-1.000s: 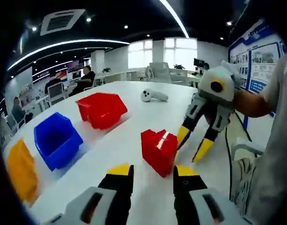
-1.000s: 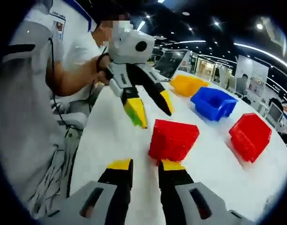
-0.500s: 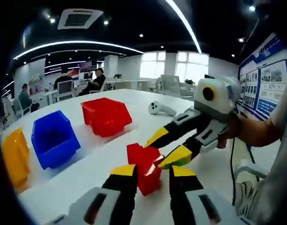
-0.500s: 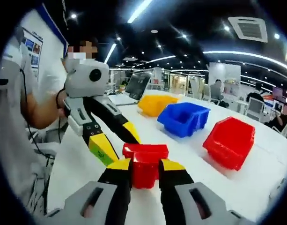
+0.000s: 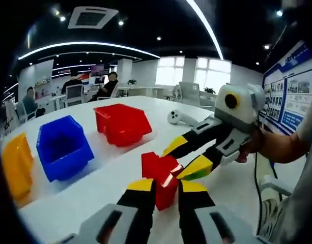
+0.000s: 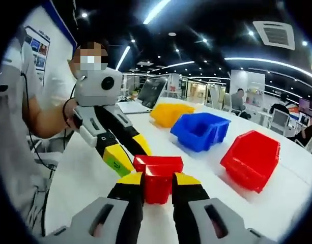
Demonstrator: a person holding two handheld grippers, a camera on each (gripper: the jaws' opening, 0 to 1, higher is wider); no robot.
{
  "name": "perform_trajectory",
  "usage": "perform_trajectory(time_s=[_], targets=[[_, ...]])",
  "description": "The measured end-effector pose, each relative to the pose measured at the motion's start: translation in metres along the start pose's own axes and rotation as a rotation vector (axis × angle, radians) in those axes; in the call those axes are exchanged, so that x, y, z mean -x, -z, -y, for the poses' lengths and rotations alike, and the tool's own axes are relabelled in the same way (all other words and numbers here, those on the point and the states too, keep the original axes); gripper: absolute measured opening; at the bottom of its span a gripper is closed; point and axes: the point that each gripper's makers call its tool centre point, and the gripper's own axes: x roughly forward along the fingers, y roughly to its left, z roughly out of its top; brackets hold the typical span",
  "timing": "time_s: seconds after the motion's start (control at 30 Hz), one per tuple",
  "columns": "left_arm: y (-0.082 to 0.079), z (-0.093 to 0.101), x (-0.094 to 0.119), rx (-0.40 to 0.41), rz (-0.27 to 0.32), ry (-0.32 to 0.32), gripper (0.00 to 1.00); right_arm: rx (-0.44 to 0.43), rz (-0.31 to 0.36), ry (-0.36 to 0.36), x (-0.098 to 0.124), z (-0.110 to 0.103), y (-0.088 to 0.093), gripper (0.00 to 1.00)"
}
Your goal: Take apart the toy blocks one by one and place each separated block into its matching bin, sorting the blocks by their type until all the connected pieces are disassembled and separated into the correct bins
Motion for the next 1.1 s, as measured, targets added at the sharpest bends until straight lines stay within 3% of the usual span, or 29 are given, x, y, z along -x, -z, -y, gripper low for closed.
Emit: perform_trajectory(time_s=[0.3, 0.5, 0.53, 0.7, 0.83, 0.97, 1.1], targets=[[0.001, 0.001, 0.002, -0.074, -0.02, 0.021, 0.17, 0.052, -0.013, -0.055, 0.001, -0.005, -0.001, 0.2], [0.002, -0.006, 0.006, -0.08, -0.017, 0.041, 0.14, 0.088, -0.033, -0.104, 0.004, -0.008, -0.002, 0.2], [0.003, -0.015, 0.009, -0.068, -0.018, 0.008, 0.14, 0.085, -0.037, -0.093, 0.006, -0.005, -0.001, 0.2], [0.007, -0.016, 0.013, 0.001, 0.019, 0.05, 0.15, 0.101, -0.018, -0.057, 0.008, 0.0, -0.002, 0.21], [0.007, -0.028, 0.015, 0.056, 0.048, 0.004, 0.15, 0.09, -0.019, -0.044, 0.008, 0.001, -0.002, 0.21], [-0.015, -0.047, 0.026, 0.195, 0.171, -0.001, 0.15, 0.089, -0.028, -0.028, 0.008, 0.0, -0.002, 0.21], [-0.071, -0.066, 0.027, 0.248, 0.316, -0.006, 0.16, 0.058, -0.038, -0.007, 0.008, 0.001, 0.0, 0.22]])
